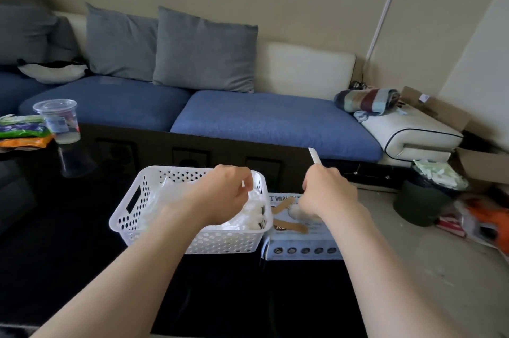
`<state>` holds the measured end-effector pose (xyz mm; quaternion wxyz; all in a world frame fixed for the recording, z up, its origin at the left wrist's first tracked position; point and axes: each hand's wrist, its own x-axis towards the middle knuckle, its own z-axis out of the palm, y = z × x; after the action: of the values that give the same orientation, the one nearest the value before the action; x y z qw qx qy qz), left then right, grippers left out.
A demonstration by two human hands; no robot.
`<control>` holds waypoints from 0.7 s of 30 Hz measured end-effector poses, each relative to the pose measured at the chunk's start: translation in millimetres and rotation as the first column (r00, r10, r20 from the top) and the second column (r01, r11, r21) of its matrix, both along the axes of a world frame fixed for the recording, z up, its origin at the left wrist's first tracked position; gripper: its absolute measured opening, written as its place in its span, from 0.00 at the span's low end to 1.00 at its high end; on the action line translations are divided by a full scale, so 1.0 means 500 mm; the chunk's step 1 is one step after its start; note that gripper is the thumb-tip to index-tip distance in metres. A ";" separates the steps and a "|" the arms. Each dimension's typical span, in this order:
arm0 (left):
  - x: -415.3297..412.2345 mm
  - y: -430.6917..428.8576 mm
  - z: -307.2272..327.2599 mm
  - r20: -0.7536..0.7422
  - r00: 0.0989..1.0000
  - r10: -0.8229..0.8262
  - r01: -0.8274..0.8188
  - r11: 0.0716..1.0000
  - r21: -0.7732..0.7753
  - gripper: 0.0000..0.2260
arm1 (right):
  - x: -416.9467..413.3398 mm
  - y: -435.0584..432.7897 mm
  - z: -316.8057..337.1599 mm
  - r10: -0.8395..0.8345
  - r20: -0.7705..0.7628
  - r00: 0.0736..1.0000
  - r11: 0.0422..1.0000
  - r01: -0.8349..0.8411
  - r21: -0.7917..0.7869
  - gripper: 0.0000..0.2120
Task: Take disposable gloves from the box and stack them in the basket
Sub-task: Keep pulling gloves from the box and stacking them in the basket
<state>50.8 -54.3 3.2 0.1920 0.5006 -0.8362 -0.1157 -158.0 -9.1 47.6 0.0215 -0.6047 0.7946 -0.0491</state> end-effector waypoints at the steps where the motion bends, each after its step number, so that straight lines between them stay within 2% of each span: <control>1: -0.008 0.002 -0.002 0.006 1.000 -0.029 0.029 0.999 -0.023 0.09 | -0.006 0.002 -0.002 0.000 0.016 1.000 0.999 -0.001 0.033 0.17; 6: -0.058 0.011 -0.013 0.014 0.993 -0.115 0.115 0.992 -0.060 0.08 | -0.042 0.003 -0.027 0.078 0.075 0.994 0.996 -0.081 0.031 0.14; 10: -0.096 0.017 -0.014 0.002 0.987 -0.162 0.162 0.986 -0.041 0.14 | -0.073 -0.006 -0.047 0.062 0.068 0.996 0.998 -0.061 -0.008 0.14; 13: -0.124 0.018 -0.020 0.031 0.985 -0.171 0.173 0.984 -0.050 0.13 | -0.095 -0.010 -0.057 0.113 0.143 0.983 0.993 -0.108 -0.037 0.13; 18: -0.149 0.014 -0.037 0.191 0.972 -0.135 0.143 0.989 -0.032 0.31 | -0.119 -0.016 -0.075 0.250 0.232 0.940 0.968 -0.238 -0.079 0.09; 21: -0.159 0.018 -0.039 0.233 0.964 -0.124 0.110 0.991 0.072 0.33 | -0.124 -0.022 -0.077 0.323 0.285 0.902 0.946 -0.314 -0.078 0.07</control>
<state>-28.8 -45.5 -16.2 0.0690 0.4658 -0.8775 -0.0905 -220.1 -20.2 9.2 0.1380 -0.7123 0.6723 -0.1465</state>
